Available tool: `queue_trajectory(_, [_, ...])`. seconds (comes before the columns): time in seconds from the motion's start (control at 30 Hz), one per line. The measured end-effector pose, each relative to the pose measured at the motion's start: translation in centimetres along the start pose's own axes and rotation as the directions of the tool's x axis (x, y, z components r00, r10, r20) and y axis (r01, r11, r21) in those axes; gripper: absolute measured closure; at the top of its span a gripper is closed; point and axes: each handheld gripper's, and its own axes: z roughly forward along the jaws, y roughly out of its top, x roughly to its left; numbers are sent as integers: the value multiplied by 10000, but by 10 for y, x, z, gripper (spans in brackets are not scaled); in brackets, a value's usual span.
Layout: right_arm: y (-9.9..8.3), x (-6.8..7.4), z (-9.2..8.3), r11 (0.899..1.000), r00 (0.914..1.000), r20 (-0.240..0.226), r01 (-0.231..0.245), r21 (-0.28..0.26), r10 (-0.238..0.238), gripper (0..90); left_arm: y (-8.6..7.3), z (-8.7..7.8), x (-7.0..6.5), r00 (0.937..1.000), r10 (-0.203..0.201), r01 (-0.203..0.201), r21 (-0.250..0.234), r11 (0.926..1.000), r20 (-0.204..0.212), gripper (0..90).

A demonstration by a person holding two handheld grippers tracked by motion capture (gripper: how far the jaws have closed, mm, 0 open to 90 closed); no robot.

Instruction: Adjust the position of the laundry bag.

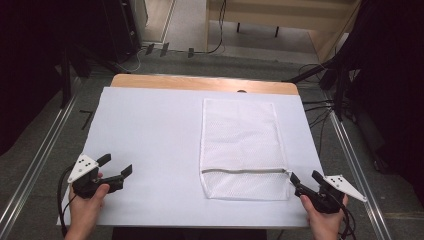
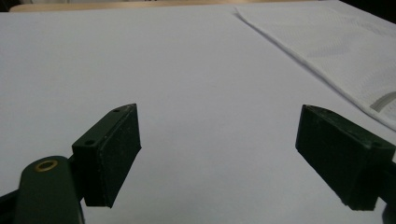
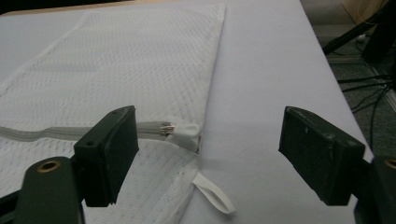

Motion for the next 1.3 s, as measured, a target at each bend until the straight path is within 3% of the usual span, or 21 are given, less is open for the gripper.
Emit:
queue_trajectory(0.1, [-1, 3, 3, 9997, 9998, -18, 215, 61, -215, 217, 2, 6, -7, 9994, -319, 318, 67, 9995, 127, 186])
queue_trajectory(0.17, [-1, 5, 5, 9998, 9997, -102, 205, 69, -204, 230, 6, 16, -19, 9995, -148, 147, 40, 9999, 283, 214])
queue_trajectory(0.23, [-1, 6, 7, 9995, 9995, -68, 314, 48, -313, 243, 13, 29, -37, 9983, 67, -84, 294, 9995, 576, 244])
queue_trajectory(0.27, [-1, 6, 7, 9995, 9995, -68, 314, 48, -313, 243, 13, 29, -37, 9983, 67, -84, 294, 9995, 576, 274])
queue_trajectory(0.3, [0, 8, 8, 9994, 9993, -80, 359, 31, -358, 249, 15, 35, -46, 9973, 137, -171, 474, 9987, 715, 274])
queue_trajectory(0.33, [0, 10, 7, 9990, 9989, -158, 449, -54, -450, 261, 19, 47, -59, 9953, 187, -272, 887, 9957, 949, 341])
queue_trajectory(0.4, [0, 12, 7, 9988, 9987, -184, 478, -91, -479, 270, 23, 62, -70, 9905, 120, -287, 1203, 9923, 1373, 414])
queue_trajectory(0.43, [0, 14, 7, 9987, 9985, -202, 508, -95, -510, 274, 23, 62, -70, 9905, 120, -287, 1203, 9923, 1373, 430])
queue_trajectory(0.47, [-1, 14, 7, 9982, 9980, -200, 598, -68, -600, 277, 28, 75, -80, 9871, 144, -369, 1390, 9896, 1596, 451])
queue_trajectory(0.53, [-1, 15, 8, 9979, 9977, -204, 652, -67, -653, 277, 30, 83, -86, 9851, 158, -418, 1491, 9879, 1715, 470])
queue_trajectory(0.63, [-1, 16, 8, 9976, 9974, -200, 684, -80, -686, 282, 36, 109, -103, 9770, 97, -530, 1984, 9787, 2131, 527])
queue_trajectory(0.67, [-1, 16, 8, 9976, 9974, -220, 687, -89, -688, 285, 39, 124, -112, 9718, 116, -667, 2275, 9715, 2353, 545])
queue_trajectory(0.77, [0, 16, 7, 9973, 9971, -213, 727, -96, -729, 287, 41, 138, -117, 9734, 102, -699, 2544, 9646, 2288, 556])
queue_trajectory(0.8, [0, 16, 7, 9970, 9967, -227, 772, -109, -774, 288, 43, 148, -120, 9764, -195, -407, 2720, 9614, 2150, 563])
queue_trajectory(0.87, [-1, 16, 7, 9970, 9968, -224, 767, -113, -770, 289, 43, 152, -120, 9787, -232, -348, 2766, 9603, 2039, 570])
queue_trajectory(0.93, [-1, 17, 7, 9971, 9968, -257, 750, -103, -753, 289, 43, 160, -123, 9775, -317, -315, 2926, 9557, 2087, 590])
queue_trajectory(1.07, [-1, 17, 8, 9965, 9960, -316, 830, -75, -832, 291, 40, 167, -134, 9772, -103, -567, 3077, 9498, 2119, 587])
queue_trajectory(1.1, [-1, 17, 8, 9965, 9960, -316, 830, -75, -832, 290, 39, 168, -136, 9794, -23, -634, 3187, 9457, 2017, 587])
queue_trajectory(1.13, [-1, 17, 9, 9968, 9963, -313, 794, -71, -796, 291, 39, 168, -137, 9813, 3, -625, 3171, 9463, 1927, 591])
queue_trajectory(1.2, [-1, 17, 9, 9970, 9965, -321, 772, -63, -774, 291, 39, 169, -140, 9878, 140, -633, 3180, 9460, 1551, 653])
queue_trajectory(1.3, [-1, 19, 10, 9967, 9961, -341, 815, -22, -815, 293, 39, 168, -142, 9887, 323, -783, 3200, 9442, 1465, 710])
